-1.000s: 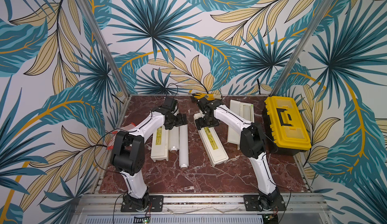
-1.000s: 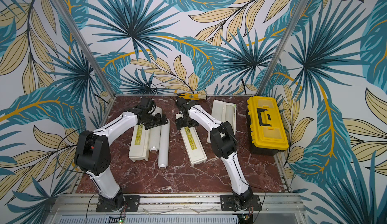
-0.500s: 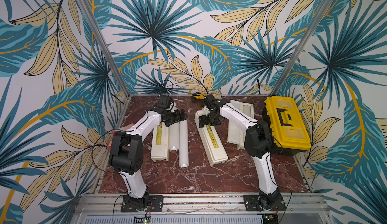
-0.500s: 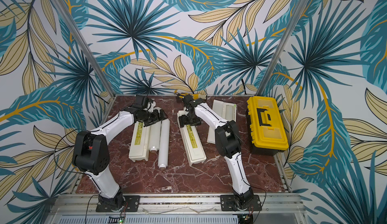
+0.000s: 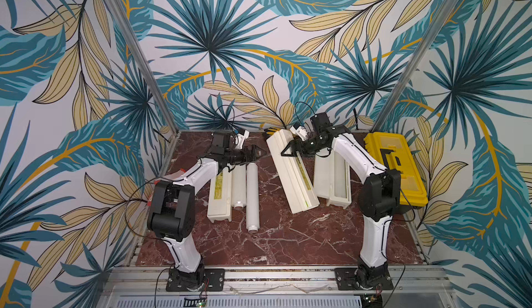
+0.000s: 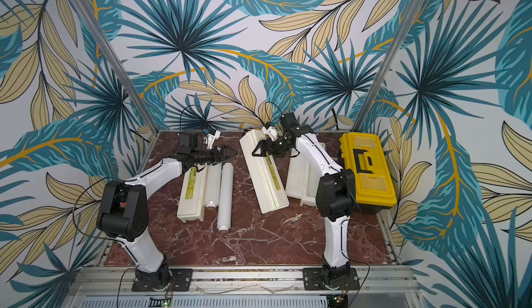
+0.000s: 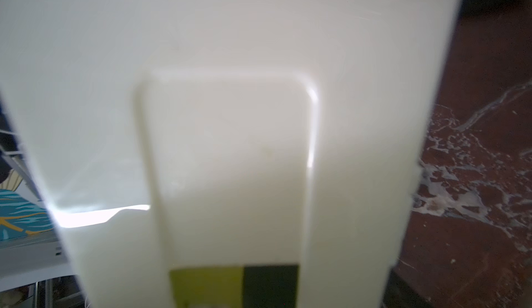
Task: Put plastic wrap rolls into dispensers
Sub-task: Pick up the plastic wrap cutting box from the center of the board, then open the lid of the plastic wrap cutting box.
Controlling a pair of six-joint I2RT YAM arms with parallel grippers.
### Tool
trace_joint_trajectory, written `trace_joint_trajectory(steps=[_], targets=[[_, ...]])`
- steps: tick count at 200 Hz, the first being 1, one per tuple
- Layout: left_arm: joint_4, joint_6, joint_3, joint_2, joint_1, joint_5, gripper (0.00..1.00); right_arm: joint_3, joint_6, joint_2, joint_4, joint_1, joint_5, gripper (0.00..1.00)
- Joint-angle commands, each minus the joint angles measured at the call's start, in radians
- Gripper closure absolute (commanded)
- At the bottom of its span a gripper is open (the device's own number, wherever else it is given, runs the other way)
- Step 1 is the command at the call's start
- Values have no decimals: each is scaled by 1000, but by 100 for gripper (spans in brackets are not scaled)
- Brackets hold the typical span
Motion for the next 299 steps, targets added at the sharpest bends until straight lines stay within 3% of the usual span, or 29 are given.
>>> trace_joint_trajectory(steps=[1,21,59,81,123,157,250,299], targets=[[231,-67,-34,11,6,106,0,-11,-40,-32,29,-14,-191,37],[342,-117,-38,28,-7,136,1,-11,-37,-23,47,-21,-278,37],[352,-100,7,69,-52,120,0,-23,-1,-18,110,-21,-392,38],[453,-161,0,86,-53,119,0,-46,12,-28,145,-21,-453,38],[523,-195,40,105,-100,186,0,-68,42,-9,176,-19,-557,40],[523,-211,50,144,-128,163,8,-112,137,-27,314,-15,-574,41],[520,-296,87,236,-229,-30,5,-114,163,0,338,33,-537,44],[306,-202,157,254,-289,-130,2,-116,202,8,371,55,-491,45]])
